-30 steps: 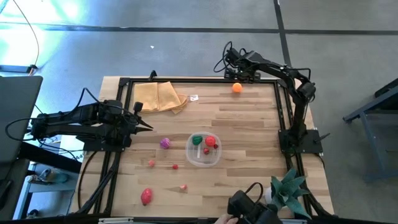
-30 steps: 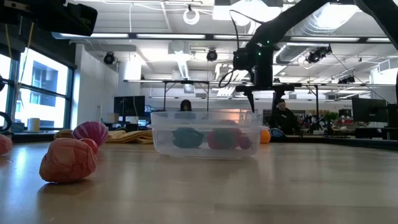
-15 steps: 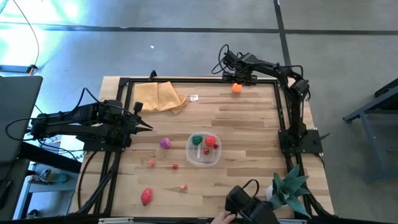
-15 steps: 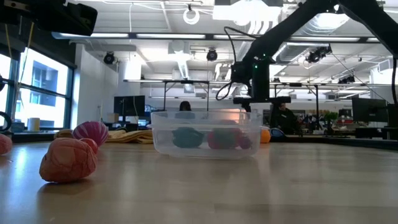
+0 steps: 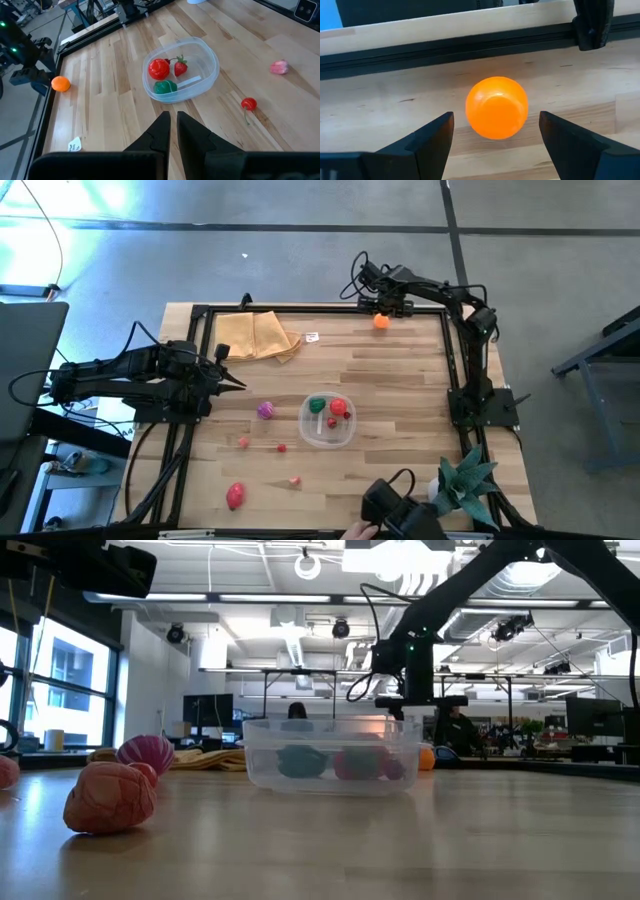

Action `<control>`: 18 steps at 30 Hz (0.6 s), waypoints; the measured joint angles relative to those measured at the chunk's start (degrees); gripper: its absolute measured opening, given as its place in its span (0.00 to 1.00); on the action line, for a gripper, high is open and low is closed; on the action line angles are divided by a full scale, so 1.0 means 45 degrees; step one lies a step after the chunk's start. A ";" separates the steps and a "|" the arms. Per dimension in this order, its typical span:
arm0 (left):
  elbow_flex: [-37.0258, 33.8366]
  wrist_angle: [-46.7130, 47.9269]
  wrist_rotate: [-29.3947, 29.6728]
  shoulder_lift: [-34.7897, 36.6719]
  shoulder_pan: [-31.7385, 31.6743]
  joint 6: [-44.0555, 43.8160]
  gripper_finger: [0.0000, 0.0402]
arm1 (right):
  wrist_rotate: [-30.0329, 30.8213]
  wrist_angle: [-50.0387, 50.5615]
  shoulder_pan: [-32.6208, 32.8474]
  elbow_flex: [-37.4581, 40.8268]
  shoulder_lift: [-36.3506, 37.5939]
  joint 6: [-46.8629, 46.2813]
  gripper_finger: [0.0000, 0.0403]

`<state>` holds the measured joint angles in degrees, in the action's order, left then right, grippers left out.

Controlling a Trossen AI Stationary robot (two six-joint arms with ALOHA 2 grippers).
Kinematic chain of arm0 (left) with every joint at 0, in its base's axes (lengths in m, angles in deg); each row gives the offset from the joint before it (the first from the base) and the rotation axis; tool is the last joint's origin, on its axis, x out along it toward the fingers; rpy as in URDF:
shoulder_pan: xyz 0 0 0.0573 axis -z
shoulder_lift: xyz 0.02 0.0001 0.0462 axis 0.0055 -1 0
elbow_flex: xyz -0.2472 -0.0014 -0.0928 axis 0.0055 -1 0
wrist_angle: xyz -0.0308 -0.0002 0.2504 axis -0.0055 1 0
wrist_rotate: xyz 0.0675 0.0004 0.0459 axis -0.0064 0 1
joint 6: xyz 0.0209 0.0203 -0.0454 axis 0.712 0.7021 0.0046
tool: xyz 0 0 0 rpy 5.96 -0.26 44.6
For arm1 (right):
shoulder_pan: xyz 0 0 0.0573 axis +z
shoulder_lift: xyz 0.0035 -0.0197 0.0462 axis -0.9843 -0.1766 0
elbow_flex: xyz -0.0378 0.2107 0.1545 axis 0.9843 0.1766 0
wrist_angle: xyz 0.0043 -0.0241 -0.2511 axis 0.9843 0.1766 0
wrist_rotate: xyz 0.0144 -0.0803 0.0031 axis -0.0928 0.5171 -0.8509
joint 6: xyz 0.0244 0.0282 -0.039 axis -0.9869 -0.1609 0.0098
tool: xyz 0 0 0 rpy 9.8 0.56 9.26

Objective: Pick and placing Produce into tupperware
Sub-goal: Put the orange into the transparent bin

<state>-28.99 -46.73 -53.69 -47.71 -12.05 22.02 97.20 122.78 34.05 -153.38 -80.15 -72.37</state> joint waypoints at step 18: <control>0.0002 0.0000 -0.0002 0.0002 0.0000 -0.0002 0.06 | 0.0095 0.0005 0.0010 0.0005 -0.0138 0.0216 0.85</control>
<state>-28.98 -46.73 -53.70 -47.70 -12.05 22.01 97.63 122.81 34.09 -153.36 -80.77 -71.39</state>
